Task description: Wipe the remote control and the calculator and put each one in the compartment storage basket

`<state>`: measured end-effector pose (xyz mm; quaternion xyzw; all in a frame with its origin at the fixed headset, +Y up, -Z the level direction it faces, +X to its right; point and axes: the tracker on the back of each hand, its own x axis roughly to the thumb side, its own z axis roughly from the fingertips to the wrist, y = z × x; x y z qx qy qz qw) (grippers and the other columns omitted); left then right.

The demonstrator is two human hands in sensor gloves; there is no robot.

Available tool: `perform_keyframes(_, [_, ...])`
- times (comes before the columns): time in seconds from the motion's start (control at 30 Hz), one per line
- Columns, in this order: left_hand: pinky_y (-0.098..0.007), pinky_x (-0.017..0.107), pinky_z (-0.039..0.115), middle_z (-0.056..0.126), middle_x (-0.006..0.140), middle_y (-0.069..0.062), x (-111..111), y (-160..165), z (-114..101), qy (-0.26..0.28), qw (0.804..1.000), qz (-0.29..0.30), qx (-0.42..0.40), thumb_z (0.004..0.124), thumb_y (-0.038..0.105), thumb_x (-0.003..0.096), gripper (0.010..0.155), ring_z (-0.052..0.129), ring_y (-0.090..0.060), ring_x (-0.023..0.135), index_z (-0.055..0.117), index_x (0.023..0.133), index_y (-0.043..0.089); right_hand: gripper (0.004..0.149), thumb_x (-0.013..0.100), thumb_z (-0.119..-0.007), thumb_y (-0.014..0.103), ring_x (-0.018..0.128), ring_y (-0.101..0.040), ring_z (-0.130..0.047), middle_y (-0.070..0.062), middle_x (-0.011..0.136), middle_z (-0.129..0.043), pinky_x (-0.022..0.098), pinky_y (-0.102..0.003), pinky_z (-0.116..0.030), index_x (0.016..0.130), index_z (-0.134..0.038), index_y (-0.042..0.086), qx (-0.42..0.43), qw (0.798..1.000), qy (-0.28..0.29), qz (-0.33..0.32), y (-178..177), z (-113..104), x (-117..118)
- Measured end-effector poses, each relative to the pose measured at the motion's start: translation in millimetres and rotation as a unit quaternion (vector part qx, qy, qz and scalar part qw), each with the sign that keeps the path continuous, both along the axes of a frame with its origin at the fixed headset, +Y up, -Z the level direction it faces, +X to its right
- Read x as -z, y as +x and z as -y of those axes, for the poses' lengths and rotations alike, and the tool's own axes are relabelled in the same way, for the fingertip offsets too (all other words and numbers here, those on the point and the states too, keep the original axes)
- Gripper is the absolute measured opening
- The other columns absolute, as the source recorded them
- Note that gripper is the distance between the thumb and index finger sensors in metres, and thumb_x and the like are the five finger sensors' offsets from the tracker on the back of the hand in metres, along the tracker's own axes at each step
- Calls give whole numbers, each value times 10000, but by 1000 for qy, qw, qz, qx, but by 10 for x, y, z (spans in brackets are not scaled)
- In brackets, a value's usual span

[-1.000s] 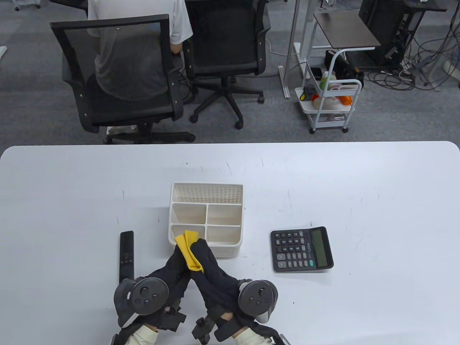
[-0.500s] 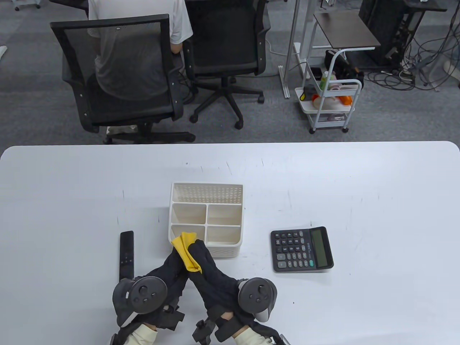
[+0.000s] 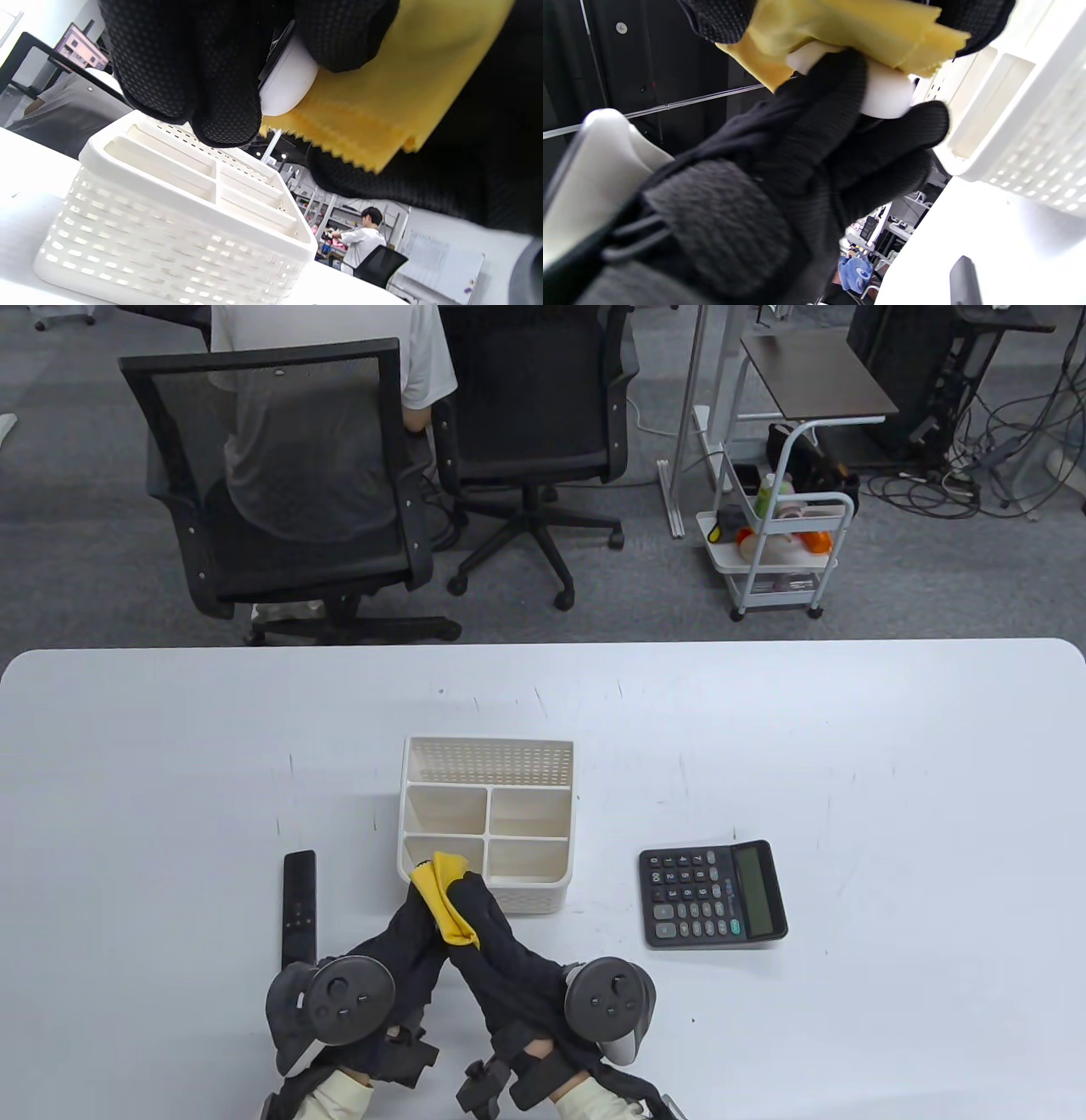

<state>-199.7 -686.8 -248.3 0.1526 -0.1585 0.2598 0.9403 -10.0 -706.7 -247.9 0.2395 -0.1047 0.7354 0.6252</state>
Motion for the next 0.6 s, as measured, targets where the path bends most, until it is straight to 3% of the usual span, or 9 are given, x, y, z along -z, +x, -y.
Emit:
perform_keyframes(0.13, [-417,525,940,891,939,-158,5,10,-1,-1,1000,19,-23,811,350,498,655,1094,-213,714,550,1069,163,572,607,-641,323,963,-546,-569,-299,1140,-459,582,-683,-613,1112,-531,77,10,1000,-17,4,36,41,32])
perform_keyframes(0.3, [-419,529,942,901,936,-142,2,-12,-7,1,998,30,-59,804,361,493,618,1098,-213,713,571,1052,238,595,613,-627,323,920,-561,-646,-356,1103,-533,571,-669,-643,1118,-478,46,27,999,-42,4,87,70,74])
perform_keyframes(0.6, [-403,517,953,919,910,-163,39,-73,8,-30,997,14,-67,716,350,515,592,1106,-205,706,533,1065,230,601,610,-627,317,892,-575,-683,-379,1086,-560,562,-662,-659,1110,-485,16,-1,1000,-26,4,29,59,33])
